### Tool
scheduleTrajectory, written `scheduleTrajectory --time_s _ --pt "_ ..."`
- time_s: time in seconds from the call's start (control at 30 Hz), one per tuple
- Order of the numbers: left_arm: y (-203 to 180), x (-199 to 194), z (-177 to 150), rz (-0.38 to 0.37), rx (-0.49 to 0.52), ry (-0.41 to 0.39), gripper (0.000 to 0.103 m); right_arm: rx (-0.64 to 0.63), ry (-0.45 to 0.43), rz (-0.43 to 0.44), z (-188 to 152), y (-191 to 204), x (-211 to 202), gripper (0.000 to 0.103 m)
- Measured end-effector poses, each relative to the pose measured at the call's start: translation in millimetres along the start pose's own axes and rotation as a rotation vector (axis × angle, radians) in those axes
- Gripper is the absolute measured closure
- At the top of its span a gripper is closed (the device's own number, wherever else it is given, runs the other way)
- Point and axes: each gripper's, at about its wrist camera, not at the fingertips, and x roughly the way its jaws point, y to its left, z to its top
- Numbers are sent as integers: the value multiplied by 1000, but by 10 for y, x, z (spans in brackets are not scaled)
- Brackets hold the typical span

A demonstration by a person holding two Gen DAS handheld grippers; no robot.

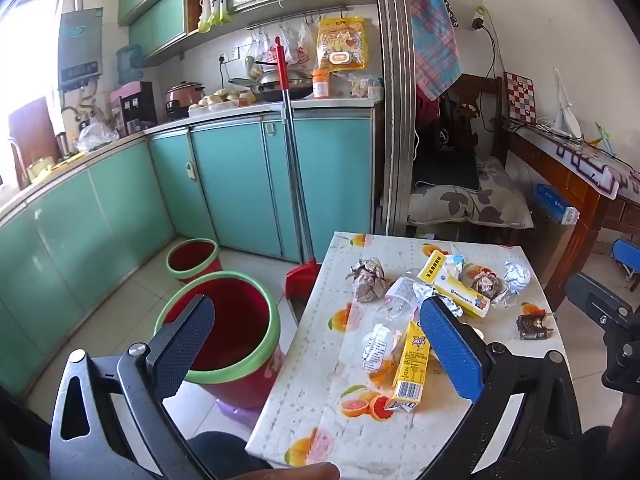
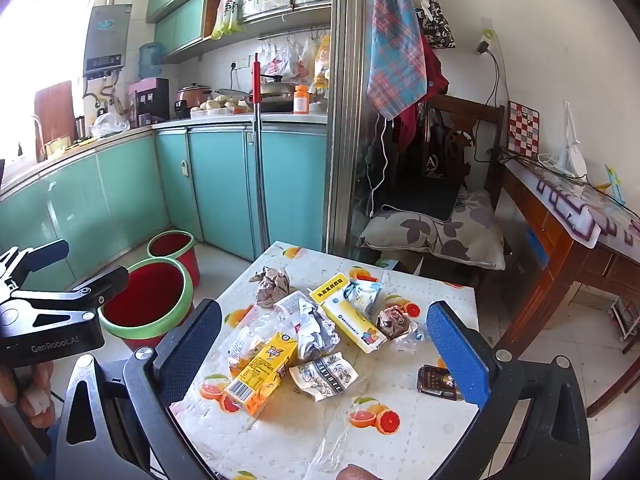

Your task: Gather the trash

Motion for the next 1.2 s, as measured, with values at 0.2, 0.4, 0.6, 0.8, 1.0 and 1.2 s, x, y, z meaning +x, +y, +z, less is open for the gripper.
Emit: scheduleTrajectory --time_s 0.2,0.4,0.6,0.8,1.0,1.2 --pt "10 16 -6 -1 -10 -3 0 -3 -3 -1 -1 20 -8 0" --pt "49 -2 -1 -4 -11 -1 0 1 0 -3 10 -10 14 0" --pt "24 2 1 -4 -14 0 0 1 1 -2 -34 32 28 0" --pt "-10 29 -19 -8 -15 2 0 0 6 0 -45 48 46 0" --pt "-12 43 -24 -13 -16 11 0 -1 10 -2 -61 36 71 0" --pt "-7 60 -31 -14 -17 16 0 11 29 0 -47 20 174 0"
